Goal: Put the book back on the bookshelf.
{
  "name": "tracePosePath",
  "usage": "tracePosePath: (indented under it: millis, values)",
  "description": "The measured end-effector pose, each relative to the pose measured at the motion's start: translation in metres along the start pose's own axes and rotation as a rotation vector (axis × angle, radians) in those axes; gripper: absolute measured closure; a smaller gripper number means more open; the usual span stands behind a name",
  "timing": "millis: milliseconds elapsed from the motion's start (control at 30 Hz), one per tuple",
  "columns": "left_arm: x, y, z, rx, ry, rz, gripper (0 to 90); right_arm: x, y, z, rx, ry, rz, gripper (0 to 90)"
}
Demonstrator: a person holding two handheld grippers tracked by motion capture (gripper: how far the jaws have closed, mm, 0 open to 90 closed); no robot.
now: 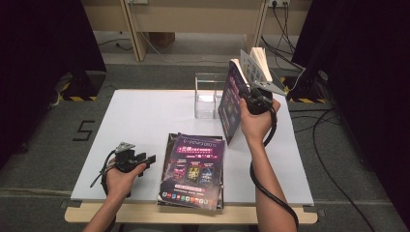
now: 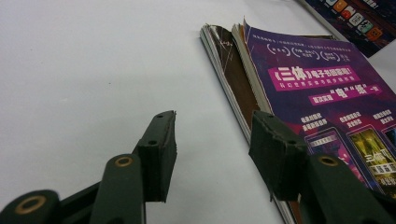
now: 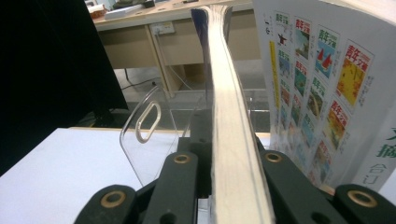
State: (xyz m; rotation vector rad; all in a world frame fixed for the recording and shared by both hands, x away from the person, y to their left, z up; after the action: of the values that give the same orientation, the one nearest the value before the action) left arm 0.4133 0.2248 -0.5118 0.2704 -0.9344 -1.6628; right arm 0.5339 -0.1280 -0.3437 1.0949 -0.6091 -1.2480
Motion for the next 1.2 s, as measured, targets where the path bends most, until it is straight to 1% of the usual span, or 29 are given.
tracePosePath:
  millis: [300, 433, 700, 800, 833, 933, 1200]
  values:
    - [0.0, 0.0, 0.001, 0.004, -0.001, 0.005, 50.3, -0.003, 0.005, 0.0, 0.019, -0.003, 0.009, 82.9]
    - [-0.001, 0.0, 0.001, 0.004, 0.0, 0.004, 50.3, -0.003, 0.007, 0.0, 0.026, -0.007, 0.005, 82.9]
    - [-0.001, 0.0, 0.001, 0.003, 0.002, 0.002, 50.3, -0.002, 0.011, -0.003, 0.037, -0.016, 0.017, 82.9]
    - [-0.001, 0.0, 0.001, 0.007, 0.0, 0.002, 50.3, -0.003, 0.014, -0.004, 0.042, -0.02, 0.009, 82.9]
    - [-0.001, 0.0, 0.001, 0.008, -0.001, 0.002, 50.3, -0.002, 0.014, -0.004, 0.042, -0.024, 0.018, 82.9]
    - [-0.001, 0.0, 0.001, 0.008, -0.001, 0.002, 50.3, -0.002, 0.017, -0.005, 0.052, -0.028, 0.024, 82.9]
    - [-0.002, 0.0, 0.002, 0.005, 0.001, 0.001, 50.3, -0.002, 0.02, -0.009, 0.057, -0.034, 0.02, 82.9]
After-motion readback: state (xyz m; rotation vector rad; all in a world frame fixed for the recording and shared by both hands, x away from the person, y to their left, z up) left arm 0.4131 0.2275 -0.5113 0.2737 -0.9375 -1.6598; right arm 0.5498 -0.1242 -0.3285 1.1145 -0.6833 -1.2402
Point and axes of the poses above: each handheld gripper's, and its own axes: z roughly backward along the jaws, y roughly out of its top, x roughly to its right, the point moved 6 cm from there along -z, roughly forward along the jaws, and after that the axes turned 5 degrees about -x, right-handed, at the moved point
